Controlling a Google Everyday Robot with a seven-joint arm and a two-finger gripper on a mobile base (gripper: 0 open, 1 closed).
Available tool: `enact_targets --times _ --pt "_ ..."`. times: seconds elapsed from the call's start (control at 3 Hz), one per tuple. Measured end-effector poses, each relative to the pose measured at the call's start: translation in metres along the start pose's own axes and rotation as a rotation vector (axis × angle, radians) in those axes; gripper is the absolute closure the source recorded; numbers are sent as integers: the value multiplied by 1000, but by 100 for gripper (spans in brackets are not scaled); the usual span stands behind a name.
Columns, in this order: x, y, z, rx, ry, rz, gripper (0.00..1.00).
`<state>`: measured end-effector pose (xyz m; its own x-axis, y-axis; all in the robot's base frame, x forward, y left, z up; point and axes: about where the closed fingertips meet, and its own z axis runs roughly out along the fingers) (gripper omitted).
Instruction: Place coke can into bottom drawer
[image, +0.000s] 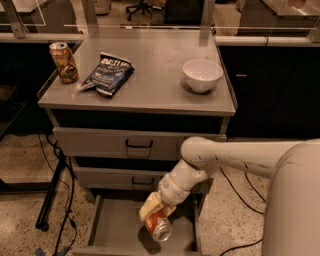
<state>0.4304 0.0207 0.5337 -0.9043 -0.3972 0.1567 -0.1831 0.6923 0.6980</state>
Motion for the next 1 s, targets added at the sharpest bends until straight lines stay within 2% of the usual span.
enact_targets --times 0.33,0.67,1.0 --pt "5 -34 30 -56 11 112 100" --pt "6 -51 56 -103 31 153 100" --pt "8 -53 60 -108 38 158 100"
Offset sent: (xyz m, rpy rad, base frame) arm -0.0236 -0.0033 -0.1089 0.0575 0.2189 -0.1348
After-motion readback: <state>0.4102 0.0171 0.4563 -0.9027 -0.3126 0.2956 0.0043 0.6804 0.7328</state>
